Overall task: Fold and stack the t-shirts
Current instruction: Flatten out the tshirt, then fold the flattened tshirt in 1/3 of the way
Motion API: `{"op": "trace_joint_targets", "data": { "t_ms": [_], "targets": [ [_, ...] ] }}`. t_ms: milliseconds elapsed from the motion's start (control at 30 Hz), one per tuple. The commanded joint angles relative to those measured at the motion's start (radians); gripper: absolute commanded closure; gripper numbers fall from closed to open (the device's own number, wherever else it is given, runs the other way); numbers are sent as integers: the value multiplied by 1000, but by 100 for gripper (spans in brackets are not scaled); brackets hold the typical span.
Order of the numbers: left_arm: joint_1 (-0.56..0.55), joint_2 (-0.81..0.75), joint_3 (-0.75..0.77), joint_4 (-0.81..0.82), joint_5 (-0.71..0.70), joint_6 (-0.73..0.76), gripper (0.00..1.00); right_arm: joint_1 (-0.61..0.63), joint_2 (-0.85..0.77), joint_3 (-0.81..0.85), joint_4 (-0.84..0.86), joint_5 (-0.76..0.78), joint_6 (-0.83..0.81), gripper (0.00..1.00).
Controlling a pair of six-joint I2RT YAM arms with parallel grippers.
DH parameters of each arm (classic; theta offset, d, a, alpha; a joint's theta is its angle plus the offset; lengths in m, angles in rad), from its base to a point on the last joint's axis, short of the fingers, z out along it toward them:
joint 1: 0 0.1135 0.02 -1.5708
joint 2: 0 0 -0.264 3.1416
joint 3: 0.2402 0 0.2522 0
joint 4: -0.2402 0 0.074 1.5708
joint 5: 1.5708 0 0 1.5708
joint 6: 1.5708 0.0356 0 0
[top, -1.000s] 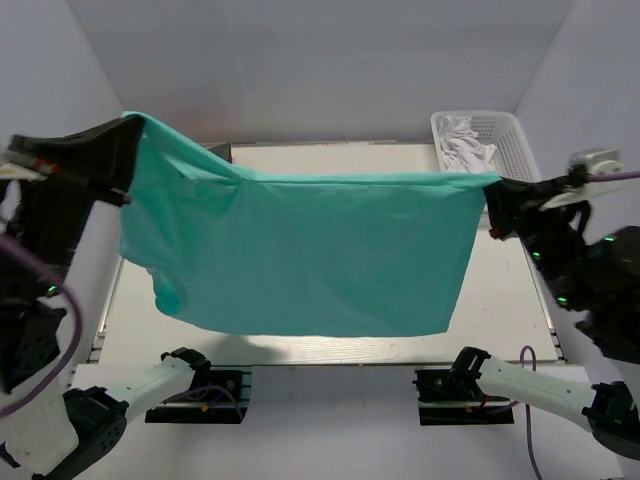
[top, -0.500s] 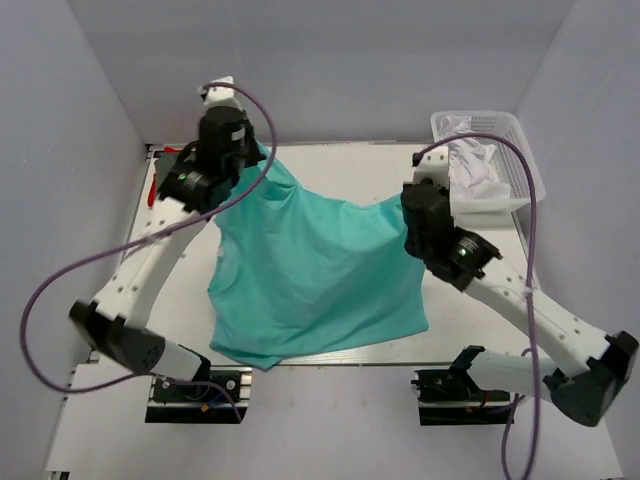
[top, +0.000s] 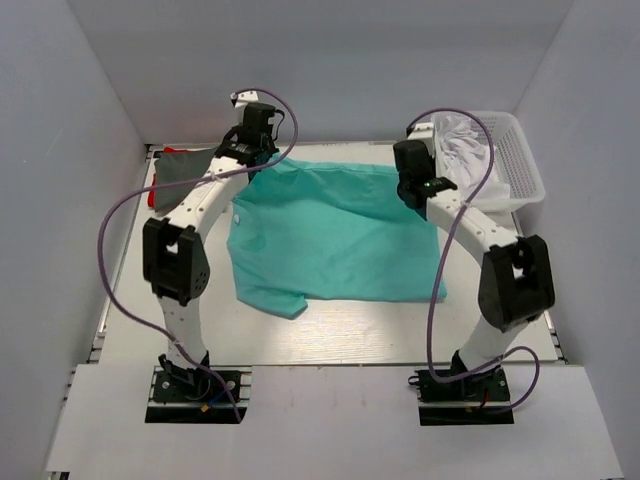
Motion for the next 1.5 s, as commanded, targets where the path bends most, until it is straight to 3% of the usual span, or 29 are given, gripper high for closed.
{"op": "trace_joint_targets", "data": {
  "t_ms": [0, 100, 300, 567, 833, 1133, 1467],
  "targets": [
    [29, 90, 134, 58, 59, 1, 100, -46, 83, 158, 91, -91, -29, 100],
    [52, 205, 226, 48, 104, 1, 100, -78, 233, 264, 94, -141, -33, 100],
    [93, 311, 245, 170, 237, 20, 100, -137, 442, 481, 83, -180, -107, 100],
    [126, 411, 294, 241, 397, 11, 99, -168, 579, 622, 97, -247, -165, 100],
    [126, 347, 264, 219, 455, 35, 100, -168, 493, 506, 137, -278, -187, 100],
    [116, 45, -121, 170, 443, 75, 100, -168, 335, 273, 158, -293, -191, 100],
    [107, -172, -362, 46, 556, 66, 100, -172, 228, 119, 158, -243, -237, 100]
  ]
}}
